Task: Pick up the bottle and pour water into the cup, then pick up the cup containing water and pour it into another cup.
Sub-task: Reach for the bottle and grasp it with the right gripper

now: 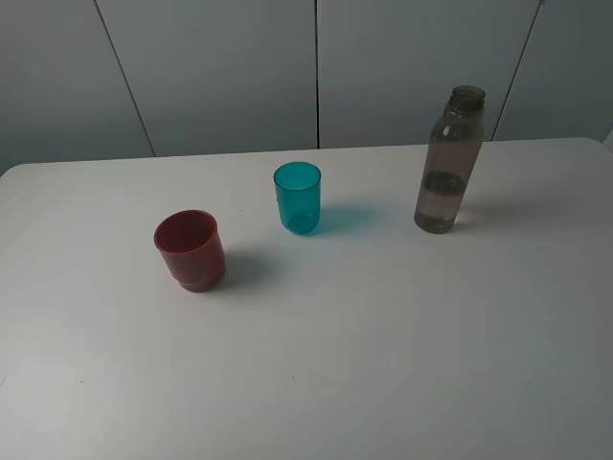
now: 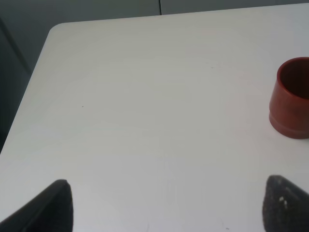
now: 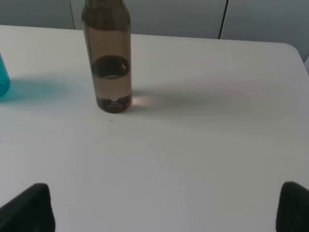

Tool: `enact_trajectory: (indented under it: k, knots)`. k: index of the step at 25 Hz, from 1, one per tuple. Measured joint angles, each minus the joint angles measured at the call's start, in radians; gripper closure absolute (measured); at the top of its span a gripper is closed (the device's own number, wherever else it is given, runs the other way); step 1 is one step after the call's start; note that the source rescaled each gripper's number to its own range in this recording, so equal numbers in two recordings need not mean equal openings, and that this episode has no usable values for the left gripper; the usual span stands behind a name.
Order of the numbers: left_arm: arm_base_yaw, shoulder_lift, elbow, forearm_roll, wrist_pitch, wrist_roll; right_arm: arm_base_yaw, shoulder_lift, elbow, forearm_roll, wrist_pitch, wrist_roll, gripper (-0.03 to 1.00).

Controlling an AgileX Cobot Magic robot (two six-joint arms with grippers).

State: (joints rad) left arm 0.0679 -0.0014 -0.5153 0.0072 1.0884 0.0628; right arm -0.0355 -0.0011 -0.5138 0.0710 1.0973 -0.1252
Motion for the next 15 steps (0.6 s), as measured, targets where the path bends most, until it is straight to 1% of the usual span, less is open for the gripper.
enact_trajectory:
  k: [15]
  knots:
    - [0.0, 0.0, 0.0, 0.0, 0.0, 0.0, 0.0, 0.0, 0.0, 0.0, 0.0, 0.0, -0.03]
